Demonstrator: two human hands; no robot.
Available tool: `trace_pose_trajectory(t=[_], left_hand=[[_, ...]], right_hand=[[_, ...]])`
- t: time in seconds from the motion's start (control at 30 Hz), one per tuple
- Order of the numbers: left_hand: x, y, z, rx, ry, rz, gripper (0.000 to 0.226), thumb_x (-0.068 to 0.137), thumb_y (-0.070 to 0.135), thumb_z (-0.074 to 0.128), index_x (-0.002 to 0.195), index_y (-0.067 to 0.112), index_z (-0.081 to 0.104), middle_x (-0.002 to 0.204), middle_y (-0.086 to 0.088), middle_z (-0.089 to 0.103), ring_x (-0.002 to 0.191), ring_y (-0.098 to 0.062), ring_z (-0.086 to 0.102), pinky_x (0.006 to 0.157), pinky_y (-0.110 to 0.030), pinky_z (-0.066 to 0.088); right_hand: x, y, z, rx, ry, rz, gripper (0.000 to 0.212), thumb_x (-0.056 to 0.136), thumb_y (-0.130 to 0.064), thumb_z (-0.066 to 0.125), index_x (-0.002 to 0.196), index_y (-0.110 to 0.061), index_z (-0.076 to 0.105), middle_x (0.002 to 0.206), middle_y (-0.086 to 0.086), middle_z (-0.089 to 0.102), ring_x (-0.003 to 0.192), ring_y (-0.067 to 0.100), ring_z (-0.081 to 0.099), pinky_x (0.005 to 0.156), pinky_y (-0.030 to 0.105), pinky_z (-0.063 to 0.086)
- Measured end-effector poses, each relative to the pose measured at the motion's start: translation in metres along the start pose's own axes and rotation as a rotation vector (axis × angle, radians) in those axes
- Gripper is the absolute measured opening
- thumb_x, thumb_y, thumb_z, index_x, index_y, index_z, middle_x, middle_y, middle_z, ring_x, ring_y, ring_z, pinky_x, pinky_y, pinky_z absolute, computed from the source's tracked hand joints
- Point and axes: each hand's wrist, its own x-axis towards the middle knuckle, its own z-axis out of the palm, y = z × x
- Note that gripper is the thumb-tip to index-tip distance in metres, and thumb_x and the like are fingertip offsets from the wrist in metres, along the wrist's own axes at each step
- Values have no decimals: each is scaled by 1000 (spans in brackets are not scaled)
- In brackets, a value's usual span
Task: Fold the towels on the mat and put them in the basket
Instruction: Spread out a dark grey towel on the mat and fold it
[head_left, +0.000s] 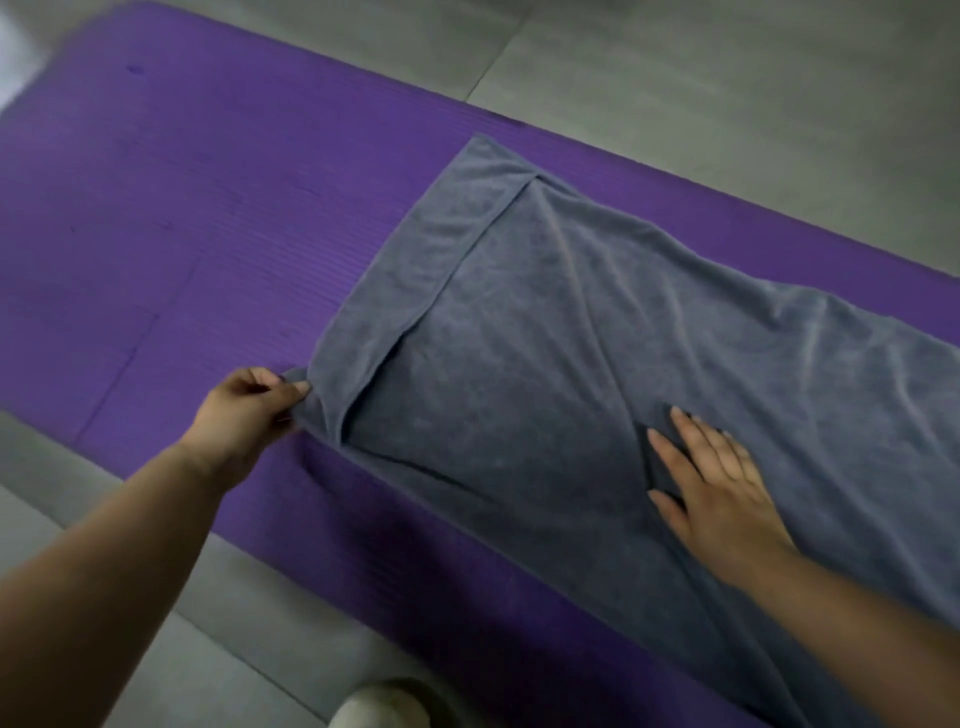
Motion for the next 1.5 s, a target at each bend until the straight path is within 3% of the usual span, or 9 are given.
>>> trace_pose_trajectory(t=[0.27,0.5,0.63,0.73,0.87,0.97,1.13,1.33,1.5], left_hand=[[-2,-34,-61,328,136,-1,29,83,-11,56,82,14,42,88,-17,51,40,7,53,46,-14,49],[40,0,-68,1009,-7,-145,63,38,28,85,83,2,50,86,-24,61,82,-34,56,78,-39,40],[93,45,-27,1078,107,306,81,54,64,63,100,-2,61,101,-30,59,90,-45,57,85,-52,46],[106,105,71,1119,-30,742,31,89,15,54,118,6,60,117,-24,56,106,-39,53,93,-44,39],[148,147,163,1230,-199,781,54,89,17,54,140,17,36,145,-12,31,132,-29,34,106,-39,31],[161,165,194,1379,-218,752,36,90,17,54,125,13,53,135,-15,47,123,-33,43,100,-40,36],[179,174,213,1246,-3,762,27,91,15,49,115,8,60,128,-17,53,118,-36,48,99,-44,40],[151,124,166,844,79,767,52,91,14,52,139,6,34,146,-18,27,135,-27,28,109,-20,18],[83,23,39,899,199,473,63,78,28,60,125,-12,45,120,-37,48,115,-47,44,100,-48,33]], right_hand=[[38,-5,6,-2,187,101,61,95,-52,9,125,-8,39,125,30,53,118,31,34,110,35,10],[66,7,26,-25,259,200,58,83,-38,36,121,3,53,127,31,51,120,34,31,103,42,17],[67,11,31,-32,229,184,54,84,-38,34,128,-6,41,132,27,49,124,33,31,110,37,11],[68,13,30,-27,202,180,52,95,-45,18,129,-9,35,133,26,48,126,32,29,112,33,6],[71,14,29,-12,156,181,60,95,-50,7,128,-10,38,132,24,50,126,32,31,112,34,8],[72,16,28,-7,141,200,60,94,-50,7,127,-11,39,131,23,51,125,31,32,112,34,8],[73,16,28,1,117,202,57,95,-48,10,128,-11,39,134,20,48,127,31,32,113,36,10],[72,17,25,-7,104,203,49,92,-42,24,128,-12,38,133,20,50,126,30,31,112,34,6],[71,15,24,-3,120,214,51,90,-43,25,129,-11,35,134,23,48,126,31,28,111,33,3]])
